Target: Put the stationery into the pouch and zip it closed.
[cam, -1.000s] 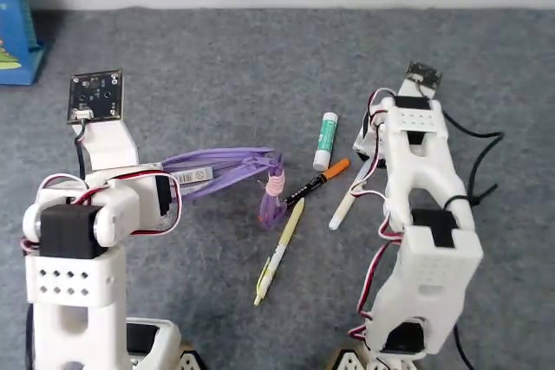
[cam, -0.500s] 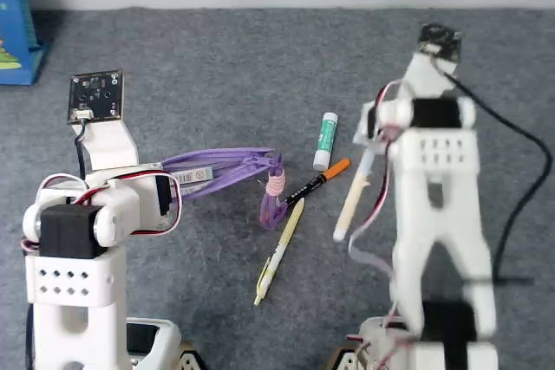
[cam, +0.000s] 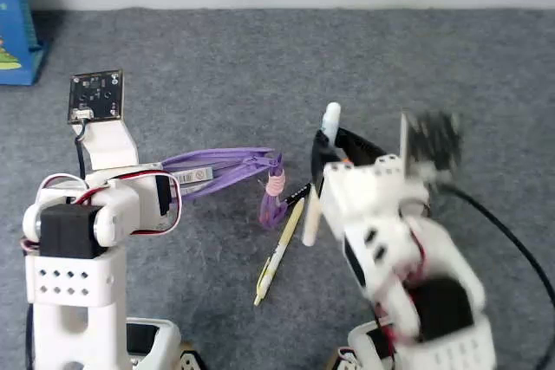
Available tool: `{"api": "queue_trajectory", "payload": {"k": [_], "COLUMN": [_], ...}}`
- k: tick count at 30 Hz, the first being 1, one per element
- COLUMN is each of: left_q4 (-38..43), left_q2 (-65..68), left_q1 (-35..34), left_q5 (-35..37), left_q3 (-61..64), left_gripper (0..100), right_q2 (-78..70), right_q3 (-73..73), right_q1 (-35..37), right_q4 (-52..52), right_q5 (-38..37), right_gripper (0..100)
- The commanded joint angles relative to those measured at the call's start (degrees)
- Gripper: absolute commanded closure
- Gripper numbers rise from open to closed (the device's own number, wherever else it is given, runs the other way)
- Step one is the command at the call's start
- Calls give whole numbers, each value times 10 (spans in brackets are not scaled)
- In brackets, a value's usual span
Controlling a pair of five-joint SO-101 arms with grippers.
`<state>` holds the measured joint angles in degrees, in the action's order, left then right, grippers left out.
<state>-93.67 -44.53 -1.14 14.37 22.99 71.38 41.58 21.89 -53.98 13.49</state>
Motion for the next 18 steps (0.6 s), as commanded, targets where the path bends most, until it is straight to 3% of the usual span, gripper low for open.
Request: {"api": "queue_trajectory", "payload": {"k": [1, 11, 18], "left_q4": [2, 2, 2], "left_q2": [3, 3, 3], "left_q1": [2, 2, 3], "left_q5": [7, 7, 7], "left_q3": [-1, -1, -1], "left_gripper": [986, 986, 986], "right_q2": [85, 180, 138], "right_q3": [4, 59, 185], "right_q1": [42, 188, 190], "right_q4": [48, 238, 498], "right_q5": [-26, -31, -77], "right_gripper": [991, 991, 990]}}
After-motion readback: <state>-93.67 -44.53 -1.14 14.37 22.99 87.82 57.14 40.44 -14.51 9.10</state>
